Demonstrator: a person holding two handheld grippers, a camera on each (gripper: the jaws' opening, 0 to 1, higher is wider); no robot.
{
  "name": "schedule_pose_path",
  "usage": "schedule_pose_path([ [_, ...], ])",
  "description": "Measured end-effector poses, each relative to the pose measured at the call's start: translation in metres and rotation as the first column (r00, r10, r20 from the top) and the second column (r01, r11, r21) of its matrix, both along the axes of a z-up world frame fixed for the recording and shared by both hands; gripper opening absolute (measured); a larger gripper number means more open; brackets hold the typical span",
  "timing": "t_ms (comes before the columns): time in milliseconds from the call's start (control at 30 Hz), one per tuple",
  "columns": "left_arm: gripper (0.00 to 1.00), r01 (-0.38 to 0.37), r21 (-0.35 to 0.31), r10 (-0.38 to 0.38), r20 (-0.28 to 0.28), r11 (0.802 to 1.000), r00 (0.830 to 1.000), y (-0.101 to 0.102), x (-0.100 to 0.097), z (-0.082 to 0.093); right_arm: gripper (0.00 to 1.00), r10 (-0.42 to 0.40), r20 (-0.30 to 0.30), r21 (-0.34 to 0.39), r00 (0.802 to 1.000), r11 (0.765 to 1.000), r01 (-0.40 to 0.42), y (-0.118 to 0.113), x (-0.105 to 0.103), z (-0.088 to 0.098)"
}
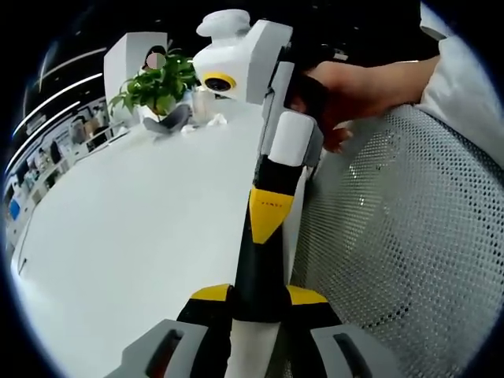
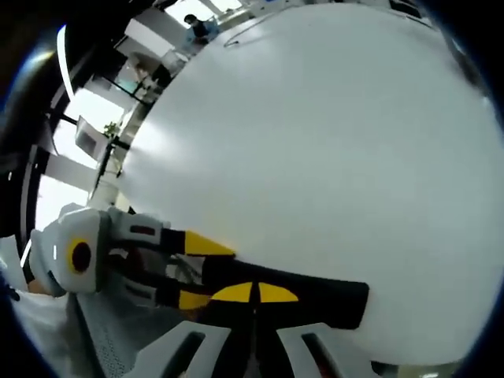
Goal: Press the specified remote control buttons in sequence, fully releasing each button before pressing the next.
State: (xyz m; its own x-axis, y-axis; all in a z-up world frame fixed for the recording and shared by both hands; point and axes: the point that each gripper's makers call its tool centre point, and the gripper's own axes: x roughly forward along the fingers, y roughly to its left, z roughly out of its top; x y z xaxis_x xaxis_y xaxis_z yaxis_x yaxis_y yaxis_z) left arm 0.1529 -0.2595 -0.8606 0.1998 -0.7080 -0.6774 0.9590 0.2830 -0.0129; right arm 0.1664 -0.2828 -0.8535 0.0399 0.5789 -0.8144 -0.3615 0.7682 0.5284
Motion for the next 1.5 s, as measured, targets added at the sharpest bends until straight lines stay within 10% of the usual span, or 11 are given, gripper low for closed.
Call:
schedule_pose_path([
  [667, 0.24, 0.005, 0.013, -0.005, 0.001, 1.000, 1.000, 0.000, 0.000, 0.001, 0.00, -0.074, -0.049, 0.079, 0.996, 0.994, 0.077, 0.008, 0.004, 0.008],
  [1500, 0.24, 0.007, 0.013, -0.007, 0.003, 1.000, 1.000, 0.001, 0.000, -0.001, 0.00, 0.015, -0.017, 0.019, 1.000, 1.000, -0.015, 0.010, -0.005, 0.000],
])
